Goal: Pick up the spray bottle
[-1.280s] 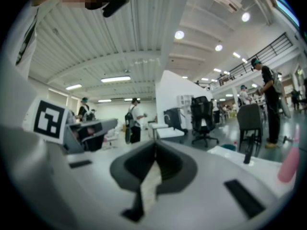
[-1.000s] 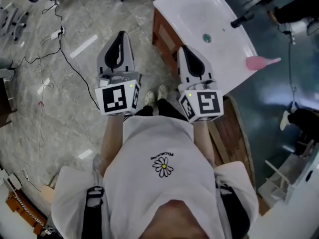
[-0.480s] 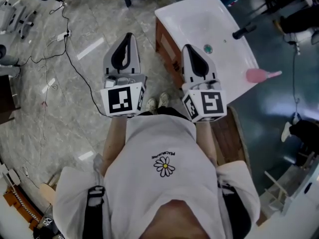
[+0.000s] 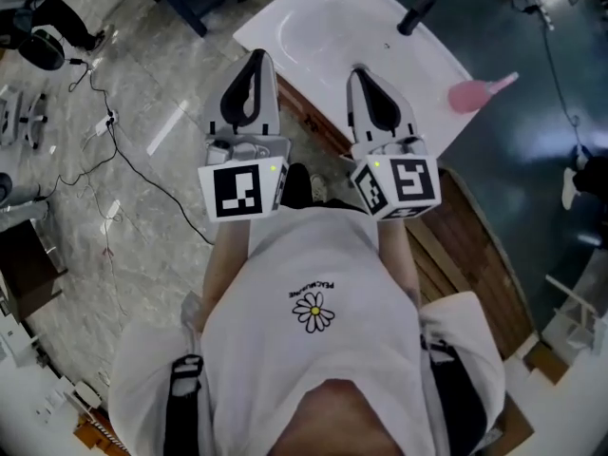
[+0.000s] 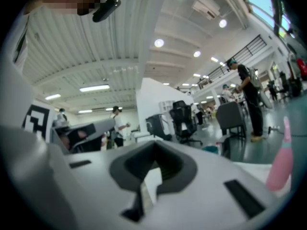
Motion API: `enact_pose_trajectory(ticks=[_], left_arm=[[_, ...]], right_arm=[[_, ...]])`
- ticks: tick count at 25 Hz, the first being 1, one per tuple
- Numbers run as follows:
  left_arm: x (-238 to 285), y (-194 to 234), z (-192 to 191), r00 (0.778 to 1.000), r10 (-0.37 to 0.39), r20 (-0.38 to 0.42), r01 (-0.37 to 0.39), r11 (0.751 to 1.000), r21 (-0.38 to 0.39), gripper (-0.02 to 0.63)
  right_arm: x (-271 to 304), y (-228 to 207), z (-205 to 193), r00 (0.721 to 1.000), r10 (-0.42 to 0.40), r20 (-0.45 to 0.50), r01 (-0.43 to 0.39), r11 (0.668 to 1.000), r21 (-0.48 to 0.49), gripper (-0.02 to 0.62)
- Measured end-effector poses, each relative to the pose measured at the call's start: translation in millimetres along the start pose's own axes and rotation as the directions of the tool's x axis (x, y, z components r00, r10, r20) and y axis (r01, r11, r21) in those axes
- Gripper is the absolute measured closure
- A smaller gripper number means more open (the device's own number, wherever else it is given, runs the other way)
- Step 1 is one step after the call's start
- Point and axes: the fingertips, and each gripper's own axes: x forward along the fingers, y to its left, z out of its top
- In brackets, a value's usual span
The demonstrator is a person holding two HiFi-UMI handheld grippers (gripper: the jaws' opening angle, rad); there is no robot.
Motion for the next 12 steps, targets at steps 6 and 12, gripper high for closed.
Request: enact_pose_trajectory(ticks=[6, 12], left_arm=[[57, -40, -3, 0.977, -0.201, 0.07, 0.205, 0.977, -0.062, 0.586], [100, -110, -5, 0.892, -0.445, 0.086, 0.453, 0.882, -0.129, 0.586]], right_arm=[[-11, -39, 20, 0.983, -0.181, 0.033, 0.183, 0.977, -0.111, 0.566], [-54, -92, 34, 0.872, -0.48, 0.093, 0.488, 0.869, -0.086, 0.566]])
